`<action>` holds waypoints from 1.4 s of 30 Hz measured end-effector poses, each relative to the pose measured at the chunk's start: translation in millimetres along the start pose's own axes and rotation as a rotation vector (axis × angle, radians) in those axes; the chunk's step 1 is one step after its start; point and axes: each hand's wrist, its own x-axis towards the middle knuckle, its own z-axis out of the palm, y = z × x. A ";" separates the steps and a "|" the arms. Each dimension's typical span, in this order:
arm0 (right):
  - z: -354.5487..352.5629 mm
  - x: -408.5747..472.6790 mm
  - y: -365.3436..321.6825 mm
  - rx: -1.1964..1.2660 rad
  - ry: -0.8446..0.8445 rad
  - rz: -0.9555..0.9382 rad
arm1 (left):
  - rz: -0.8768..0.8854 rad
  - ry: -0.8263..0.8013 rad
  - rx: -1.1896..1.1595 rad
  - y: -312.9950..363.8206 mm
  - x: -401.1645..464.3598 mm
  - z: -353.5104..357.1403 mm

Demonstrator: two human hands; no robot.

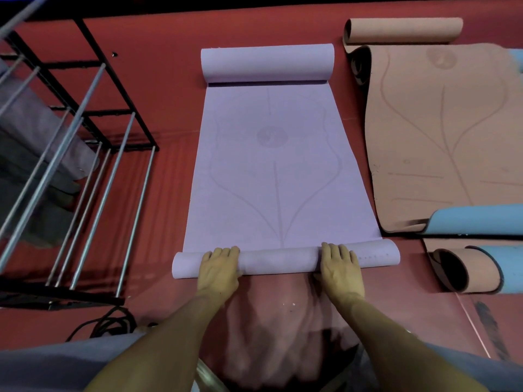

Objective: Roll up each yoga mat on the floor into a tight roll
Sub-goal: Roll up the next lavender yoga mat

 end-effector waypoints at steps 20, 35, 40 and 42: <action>-40.6 3.9 11.2 -0.056 -0.216 -0.141 | -0.102 -0.511 -0.099 -6.6 13.4 -48.0; -43.0 8.7 5.9 0.031 -0.203 -0.069 | -0.138 -0.191 -0.186 -4.2 -10.7 -20.5; -52.1 12.5 1.8 0.038 -0.210 -0.119 | -0.123 -0.109 -0.247 -4.5 -20.4 -15.8; -49.0 12.0 -0.6 0.024 -0.212 -0.110 | -0.147 -0.142 -0.257 -3.4 -12.9 -24.7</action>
